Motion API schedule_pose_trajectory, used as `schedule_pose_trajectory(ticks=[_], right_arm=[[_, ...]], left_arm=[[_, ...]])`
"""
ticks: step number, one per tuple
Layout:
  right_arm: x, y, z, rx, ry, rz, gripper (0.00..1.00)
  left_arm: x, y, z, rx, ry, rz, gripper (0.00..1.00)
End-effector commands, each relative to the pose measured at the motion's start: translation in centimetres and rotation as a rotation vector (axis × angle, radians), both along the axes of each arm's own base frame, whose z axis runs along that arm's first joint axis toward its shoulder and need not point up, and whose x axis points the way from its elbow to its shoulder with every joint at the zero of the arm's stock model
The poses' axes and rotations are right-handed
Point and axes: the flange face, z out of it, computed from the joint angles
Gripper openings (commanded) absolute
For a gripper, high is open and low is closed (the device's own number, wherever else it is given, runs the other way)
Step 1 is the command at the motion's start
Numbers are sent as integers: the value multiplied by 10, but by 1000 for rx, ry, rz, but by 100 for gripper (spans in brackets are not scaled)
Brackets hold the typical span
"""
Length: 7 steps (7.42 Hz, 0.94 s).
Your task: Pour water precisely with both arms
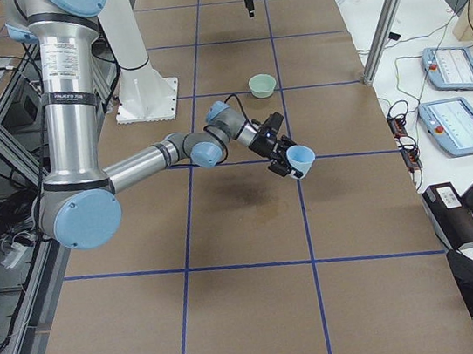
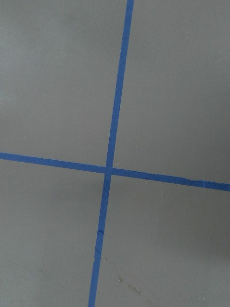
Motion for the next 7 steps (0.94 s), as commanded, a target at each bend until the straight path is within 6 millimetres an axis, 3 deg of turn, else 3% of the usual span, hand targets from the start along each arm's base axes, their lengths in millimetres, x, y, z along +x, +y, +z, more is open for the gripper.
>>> schedule_pose_trajectory(ticks=[1,2,5,7], right_arm=[[-52,39,41,64,-44,66,0],[-59,47,53,68,-54,78,0],[-53,51,112,53,-65,98,0],[-49,53,139,54,-67,89,0]], left_arm=[[0,0,-1,-3,5,-6,100],[0,0,-1,-2,4,-5,100],[-2,2,-6,4,12,-10,100],[-2,3,-8,4,15,-11,100]])
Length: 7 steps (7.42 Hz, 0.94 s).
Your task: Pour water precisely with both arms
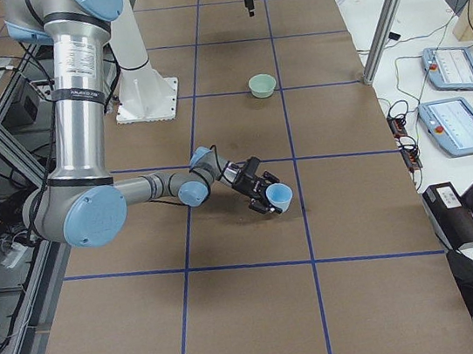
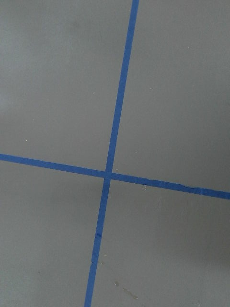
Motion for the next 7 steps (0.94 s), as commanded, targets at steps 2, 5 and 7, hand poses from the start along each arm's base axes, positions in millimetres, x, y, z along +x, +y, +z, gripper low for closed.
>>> schedule_pose_trajectory(ticks=[2,5,7], right_arm=[[1,1,16,-5,20,-38,0],[6,4,36,-12,45,-43,42],[7,4,33,4,48,-66,74]], left_arm=[[1,0,0,-2,0,0,100],[1,0,0,-2,0,0,100],[2,0,-1,1,0,3,100]])
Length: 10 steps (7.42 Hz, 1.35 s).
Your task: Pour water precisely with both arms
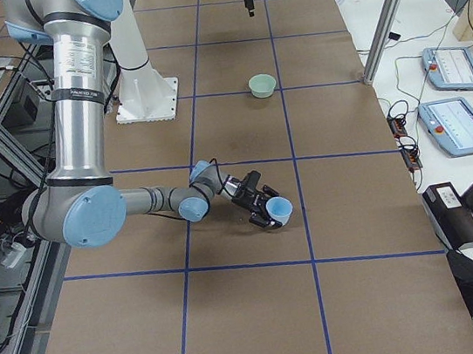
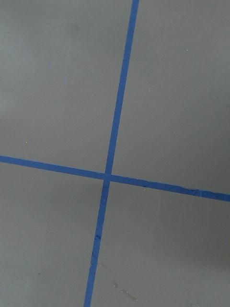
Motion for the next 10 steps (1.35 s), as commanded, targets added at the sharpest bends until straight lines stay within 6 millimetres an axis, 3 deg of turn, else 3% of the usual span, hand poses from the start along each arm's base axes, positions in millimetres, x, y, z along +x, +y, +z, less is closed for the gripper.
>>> schedule_pose_trajectory(ticks=[1,6,7,10], right_arm=[[2,0,-1,12,22,-24,98],[12,6,-7,18,17,-25,99],[23,12,-19,23,-1,-28,99],[16,21,-61,55,-71,-56,99]], left_arm=[[1,0,0,1,-1,2,100],[1,-1,1,1,-2,3,100],[0,-1,1,1,-2,1,100],[0,0,0,4,0,2,100]])
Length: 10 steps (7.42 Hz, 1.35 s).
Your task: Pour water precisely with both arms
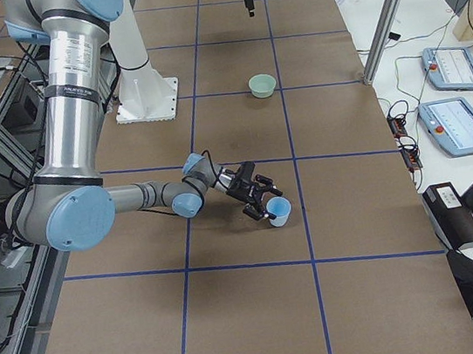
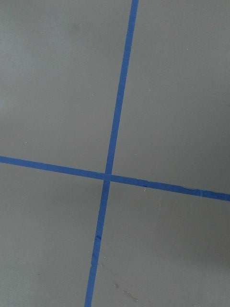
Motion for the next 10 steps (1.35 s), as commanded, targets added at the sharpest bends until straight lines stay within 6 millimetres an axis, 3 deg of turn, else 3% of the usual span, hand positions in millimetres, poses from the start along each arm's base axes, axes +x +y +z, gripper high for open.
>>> schedule_pose_trajectory(ticks=[1,2,3,4,6,8,9,10], right_arm=[[8,13,-25,6,-39,-27,99],[33,27,-42,-12,-58,-56,99],[48,35,-36,-22,-27,-59,99],[53,37,-45,-20,-28,-72,99],[66,36,-91,-6,34,-184,99],[126,5,-97,-97,97,-300,99],[160,-13,-97,-139,75,-381,99],[200,-24,-85,-176,66,-445,99]], left_arm=[[0,0,0,0,0,0,100],[-1,0,0,1,1,-2,100],[-2,1,-2,1,3,-4,100],[-2,1,0,-1,2,-4,100],[0,1,-3,0,5,-3,100],[15,-5,-49,14,70,-30,100],[44,9,-80,-18,125,-36,100],[80,26,-115,-70,215,-52,100]])
